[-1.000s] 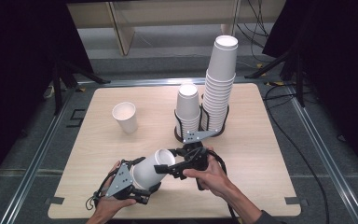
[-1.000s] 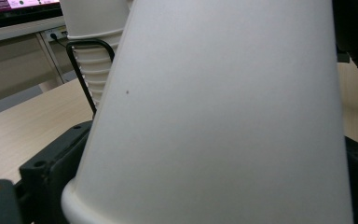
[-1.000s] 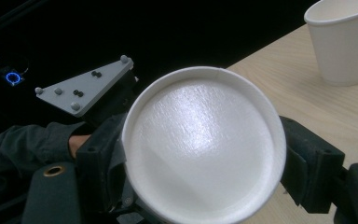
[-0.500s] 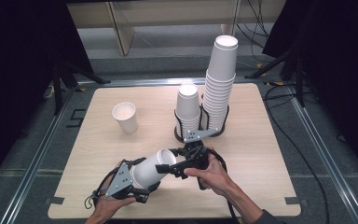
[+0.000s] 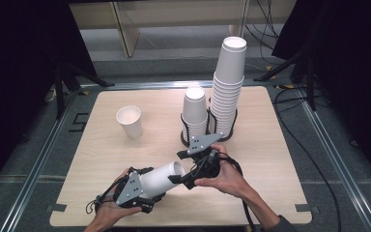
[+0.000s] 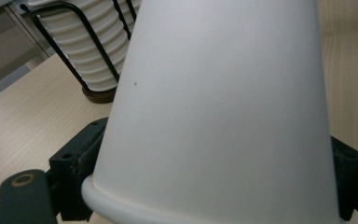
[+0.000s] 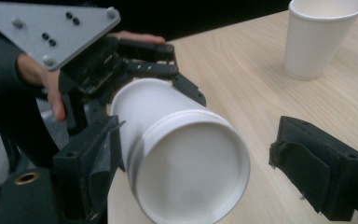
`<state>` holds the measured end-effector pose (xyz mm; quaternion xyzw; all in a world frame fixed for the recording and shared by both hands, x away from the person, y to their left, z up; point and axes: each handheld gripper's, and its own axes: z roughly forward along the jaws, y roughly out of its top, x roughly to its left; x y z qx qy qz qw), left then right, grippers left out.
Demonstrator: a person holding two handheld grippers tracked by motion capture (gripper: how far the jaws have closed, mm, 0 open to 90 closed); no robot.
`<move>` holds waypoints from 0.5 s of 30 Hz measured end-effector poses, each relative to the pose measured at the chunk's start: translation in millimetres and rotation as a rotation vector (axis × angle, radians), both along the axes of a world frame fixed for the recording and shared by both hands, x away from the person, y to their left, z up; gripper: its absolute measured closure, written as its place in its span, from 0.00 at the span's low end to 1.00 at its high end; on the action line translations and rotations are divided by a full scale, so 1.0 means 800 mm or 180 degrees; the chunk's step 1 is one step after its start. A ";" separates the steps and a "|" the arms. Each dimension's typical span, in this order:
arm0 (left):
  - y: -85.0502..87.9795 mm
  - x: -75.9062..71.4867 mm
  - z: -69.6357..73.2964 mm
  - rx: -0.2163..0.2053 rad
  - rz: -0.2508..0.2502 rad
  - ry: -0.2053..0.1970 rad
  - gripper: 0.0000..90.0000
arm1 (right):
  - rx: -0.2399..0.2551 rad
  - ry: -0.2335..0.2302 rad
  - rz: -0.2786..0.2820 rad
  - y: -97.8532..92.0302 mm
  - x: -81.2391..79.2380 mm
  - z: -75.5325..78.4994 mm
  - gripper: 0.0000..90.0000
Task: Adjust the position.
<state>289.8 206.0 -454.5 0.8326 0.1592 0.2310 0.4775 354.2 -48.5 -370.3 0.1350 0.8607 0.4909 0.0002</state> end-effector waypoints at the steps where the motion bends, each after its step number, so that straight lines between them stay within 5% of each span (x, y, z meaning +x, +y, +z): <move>1: -0.001 0.000 0.000 0.0066 -0.0024 0.0006 0.16 | -0.0064 -0.0044 0.0017 0.000 -0.002 0.001 0.19; 11: -0.009 -0.005 0.001 0.0601 -0.0211 0.0003 0.16 | -0.0774 -0.0360 0.0371 0.020 -0.021 -0.007 0.21; 12: -0.011 -0.007 -0.001 0.0556 -0.0206 0.0016 0.16 | -0.0833 -0.0368 0.0390 0.022 -0.023 -0.008 0.22; 14: -0.010 -0.008 0.001 0.0679 -0.0253 0.0020 0.16 | -0.0944 -0.0426 0.0458 0.027 -0.027 -0.013 0.23; 15: -0.012 -0.008 -0.001 0.0605 -0.0239 0.0024 0.16 | -0.0984 -0.0431 0.0488 0.030 -0.028 -0.015 0.23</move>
